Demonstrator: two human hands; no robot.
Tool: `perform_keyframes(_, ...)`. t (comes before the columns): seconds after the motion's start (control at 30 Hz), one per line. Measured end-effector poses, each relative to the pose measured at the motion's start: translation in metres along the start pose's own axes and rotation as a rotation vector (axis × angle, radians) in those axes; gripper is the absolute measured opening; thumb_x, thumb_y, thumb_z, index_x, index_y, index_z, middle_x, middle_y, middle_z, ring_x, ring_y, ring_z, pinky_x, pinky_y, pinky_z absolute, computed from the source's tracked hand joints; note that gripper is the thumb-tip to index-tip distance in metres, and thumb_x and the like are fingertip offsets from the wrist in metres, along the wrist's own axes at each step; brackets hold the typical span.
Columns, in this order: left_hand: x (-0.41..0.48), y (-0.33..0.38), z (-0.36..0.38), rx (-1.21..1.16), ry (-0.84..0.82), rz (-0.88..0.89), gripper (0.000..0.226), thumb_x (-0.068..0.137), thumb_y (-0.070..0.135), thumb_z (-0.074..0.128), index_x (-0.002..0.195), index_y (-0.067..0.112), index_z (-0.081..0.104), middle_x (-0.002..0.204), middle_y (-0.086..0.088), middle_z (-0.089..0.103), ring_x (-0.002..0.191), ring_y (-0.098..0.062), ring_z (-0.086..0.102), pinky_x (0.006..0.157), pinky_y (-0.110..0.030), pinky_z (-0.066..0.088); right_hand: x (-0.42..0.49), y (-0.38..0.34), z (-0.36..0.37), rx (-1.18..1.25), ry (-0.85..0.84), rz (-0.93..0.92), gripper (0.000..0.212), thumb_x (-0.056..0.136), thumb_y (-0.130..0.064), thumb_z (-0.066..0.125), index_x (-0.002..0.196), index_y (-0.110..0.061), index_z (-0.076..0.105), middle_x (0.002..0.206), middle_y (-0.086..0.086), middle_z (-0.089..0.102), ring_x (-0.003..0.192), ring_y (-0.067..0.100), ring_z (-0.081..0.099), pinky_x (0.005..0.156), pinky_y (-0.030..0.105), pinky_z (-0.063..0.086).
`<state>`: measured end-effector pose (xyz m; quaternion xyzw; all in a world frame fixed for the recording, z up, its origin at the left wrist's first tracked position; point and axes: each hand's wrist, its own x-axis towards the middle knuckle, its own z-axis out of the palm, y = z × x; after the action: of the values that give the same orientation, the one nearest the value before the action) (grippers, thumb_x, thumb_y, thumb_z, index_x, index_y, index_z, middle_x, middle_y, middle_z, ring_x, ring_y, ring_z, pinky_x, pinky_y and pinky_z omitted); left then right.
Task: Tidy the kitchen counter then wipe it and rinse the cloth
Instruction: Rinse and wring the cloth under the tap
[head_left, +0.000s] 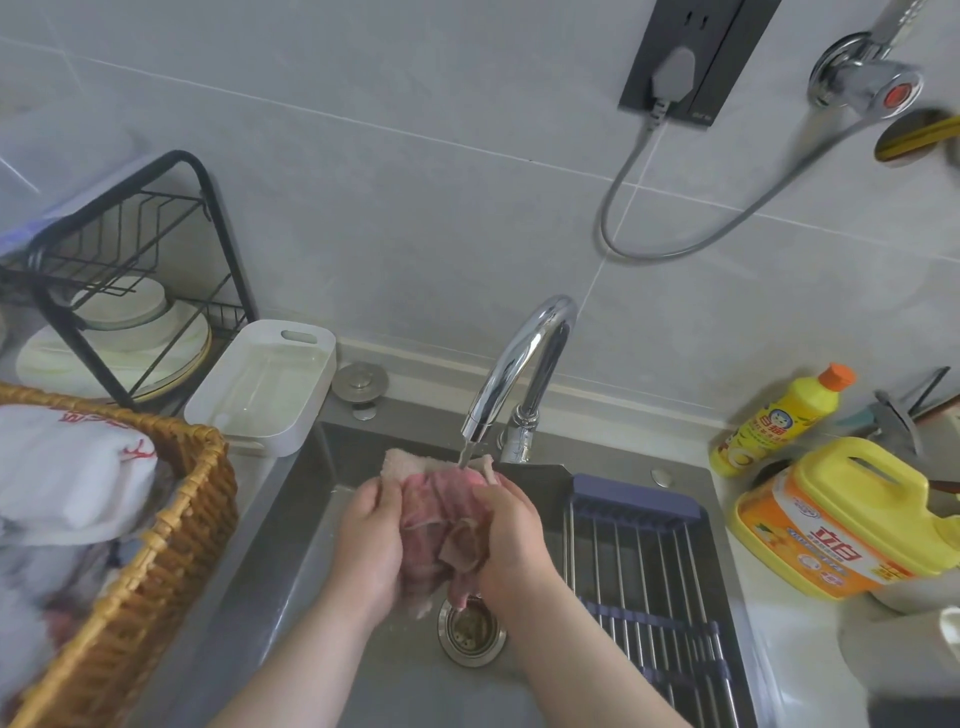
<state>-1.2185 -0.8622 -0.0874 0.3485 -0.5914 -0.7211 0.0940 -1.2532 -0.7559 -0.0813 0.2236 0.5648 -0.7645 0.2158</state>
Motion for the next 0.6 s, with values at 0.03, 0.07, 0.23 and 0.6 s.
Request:
perform_keyframes(0.03, -0.001, -0.002, 0.0, 0.023, -0.017, 0.015, 0.023, 0.1, 0.014, 0.042, 0.085, 0.009, 0.059, 0.074, -0.005, 0.067, 0.072, -0.023, 0.065, 0.059, -0.028, 0.049, 0.0, -0.001, -0.002, -0.063, -0.011, -0.032, 0.01, 0.089, -0.015, 0.062, 0.097, -0.011, 0.069, 0.091, 0.015, 0.074, 0.085, 0.037, 0.071, 0.08, 0.053, 0.055)
perform_keyframes(0.07, -0.002, -0.004, 0.0, 0.054, -0.015, 0.021, 0.022, 0.1, 0.01, 0.042, 0.085, 0.009, 0.058, 0.074, -0.005, 0.066, 0.072, -0.022, 0.064, 0.06, -0.028, 0.047, 0.001, 0.0, -0.004, -0.137, -0.003, -0.072, 0.009, 0.088, -0.016, 0.064, 0.094, -0.013, 0.069, 0.092, 0.016, 0.073, 0.086, 0.036, 0.071, 0.079, 0.052, 0.056)
perform_keyframes(0.23, -0.003, 0.0, 0.006, -0.007, 0.129, -0.01, 0.039, 0.1, 0.032, 0.04, 0.077, 0.011, 0.062, 0.075, -0.01, 0.066, 0.073, -0.029, 0.064, 0.07, -0.039, 0.053, 0.0, 0.011, -0.006, -0.278, 0.176, -0.207, 0.018, 0.096, -0.032, 0.053, 0.089, -0.023, 0.067, 0.085, 0.007, 0.072, 0.076, 0.021, 0.07, 0.07, 0.037, 0.059)
perform_keyframes(0.6, 0.004, -0.005, 0.002, 0.127, 0.152, 0.02, 0.022, 0.096, 0.025, 0.047, 0.086, 0.008, 0.057, 0.077, -0.009, 0.064, 0.075, -0.03, 0.064, 0.063, -0.035, 0.054, -0.002, 0.005, -0.002, -0.185, 0.116, -0.156, 0.016, 0.098, -0.027, 0.052, 0.093, -0.026, 0.067, 0.098, 0.014, 0.072, 0.083, 0.027, 0.071, 0.074, 0.04, 0.06)
